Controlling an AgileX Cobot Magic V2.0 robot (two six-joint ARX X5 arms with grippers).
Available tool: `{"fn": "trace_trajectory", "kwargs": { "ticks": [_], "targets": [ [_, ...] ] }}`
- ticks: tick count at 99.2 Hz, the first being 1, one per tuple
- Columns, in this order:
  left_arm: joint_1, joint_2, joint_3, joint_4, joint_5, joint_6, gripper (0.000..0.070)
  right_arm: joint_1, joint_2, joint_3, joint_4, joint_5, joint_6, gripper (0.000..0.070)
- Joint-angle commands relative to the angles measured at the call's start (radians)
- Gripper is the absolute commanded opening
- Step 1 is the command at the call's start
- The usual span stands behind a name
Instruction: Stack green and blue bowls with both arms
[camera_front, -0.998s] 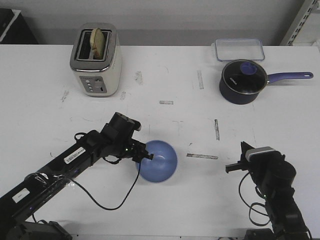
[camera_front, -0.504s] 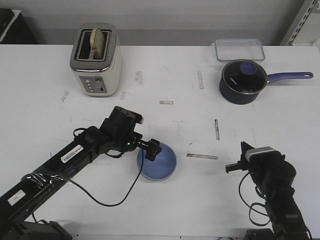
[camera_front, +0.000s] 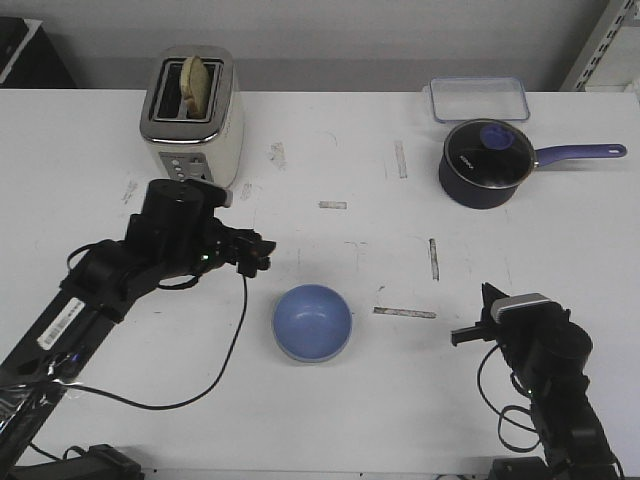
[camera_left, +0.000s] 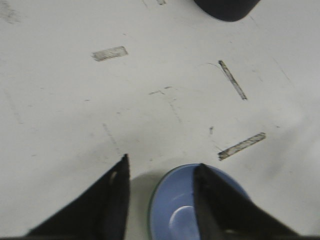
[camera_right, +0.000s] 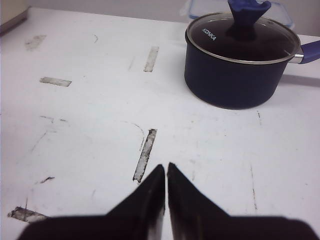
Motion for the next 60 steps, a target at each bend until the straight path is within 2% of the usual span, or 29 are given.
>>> {"fn": "trace_trajectory", "kwargs": {
  "ticks": [1, 17, 29, 48, 60],
  "targets": [
    [0.037, -0.017, 0.019, -0.042, -0.035, 0.089, 0.0, 0.002, 0.004, 0.008, 0.01, -0.001, -0.005, 0.0],
    [0.148, -0.074, 0.012, -0.169, -0.175, 0.22, 0.0, 0.002, 0.004, 0.008, 0.01, -0.001, -0.005, 0.0],
    [0.228, -0.137, -0.045, -0.167, -0.226, 0.224, 0.0, 0.001, 0.004, 0.008, 0.009, 0.003, -0.005, 0.0],
    [0.325, -0.35, -0.326, 0.041, -0.226, 0.222, 0.0, 0.001, 0.004, 0.008, 0.009, 0.003, -0.002, 0.0],
    [0.362, -0.523, -0.559, 0.197, -0.226, 0.169, 0.0, 0.001, 0.004, 0.008, 0.003, 0.004, 0.006, 0.0]
  ]
}}
